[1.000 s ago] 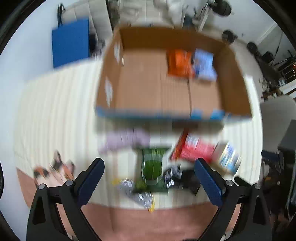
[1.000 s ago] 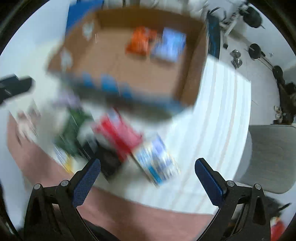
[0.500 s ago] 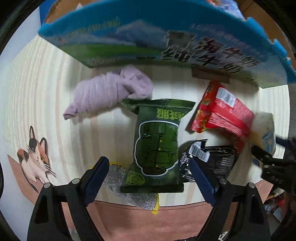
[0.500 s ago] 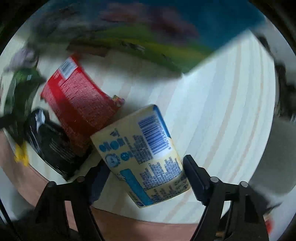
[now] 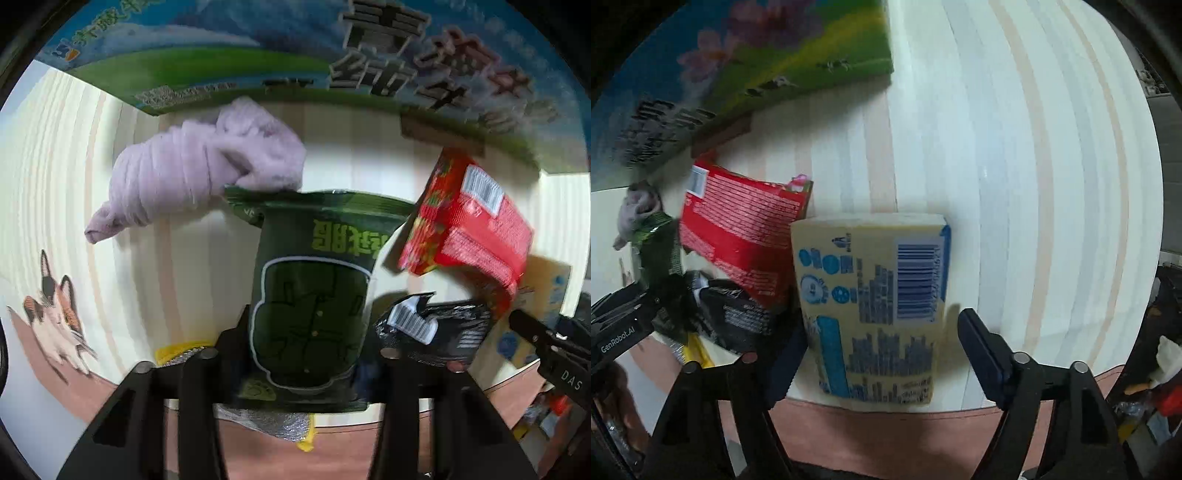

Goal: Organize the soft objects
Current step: 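Grasp the green pack with the left gripper while the right grasps the yellow carton, then lower both held items into the box and open both grippers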

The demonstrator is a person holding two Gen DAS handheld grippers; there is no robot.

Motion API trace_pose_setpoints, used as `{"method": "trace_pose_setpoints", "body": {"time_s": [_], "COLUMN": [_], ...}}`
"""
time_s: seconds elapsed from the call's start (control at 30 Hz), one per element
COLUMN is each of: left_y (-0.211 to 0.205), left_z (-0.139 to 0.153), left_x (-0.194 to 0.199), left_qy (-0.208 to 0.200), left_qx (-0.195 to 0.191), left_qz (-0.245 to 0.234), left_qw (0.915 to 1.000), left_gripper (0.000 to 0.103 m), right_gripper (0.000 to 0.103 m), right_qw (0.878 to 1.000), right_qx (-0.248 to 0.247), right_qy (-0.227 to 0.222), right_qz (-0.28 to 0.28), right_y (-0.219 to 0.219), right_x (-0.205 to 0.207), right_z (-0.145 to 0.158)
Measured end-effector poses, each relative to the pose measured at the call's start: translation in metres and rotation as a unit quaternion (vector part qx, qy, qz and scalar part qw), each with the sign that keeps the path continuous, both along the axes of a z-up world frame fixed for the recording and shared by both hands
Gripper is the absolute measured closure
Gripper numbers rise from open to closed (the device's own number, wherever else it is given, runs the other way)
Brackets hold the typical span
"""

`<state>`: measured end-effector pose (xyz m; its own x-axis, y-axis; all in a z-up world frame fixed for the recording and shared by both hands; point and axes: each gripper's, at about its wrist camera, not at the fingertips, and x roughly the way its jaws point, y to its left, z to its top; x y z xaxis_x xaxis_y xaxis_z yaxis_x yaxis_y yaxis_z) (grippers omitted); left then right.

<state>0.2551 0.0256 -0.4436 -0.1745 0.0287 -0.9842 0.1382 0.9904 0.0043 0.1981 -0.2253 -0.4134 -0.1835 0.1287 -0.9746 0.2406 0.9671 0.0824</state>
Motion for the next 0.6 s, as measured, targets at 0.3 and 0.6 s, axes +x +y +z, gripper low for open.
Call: {"method": "trace_pose_setpoints", "body": {"time_s": [0.3,0.6], "left_y": [0.002,-0.013], "left_z": [0.081,0.205], "left_x": [-0.046,0.003], "left_qy": [-0.074,-0.160], "left_qx": [-0.037,-0.119], "left_qz": [0.011,-0.023], "left_qw": [0.9965,0.9797], "left_gripper": [0.067,0.067], "right_gripper": [0.038,0.038], "right_qw": [0.998,0.979], "right_qx": [0.042,0.080], "right_qy": [-0.052,-0.186], "right_qz": [-0.005,0.010], "right_y": [0.006,0.017], "right_x": [-0.032,0.006], "right_z": [0.068,0.223]}}
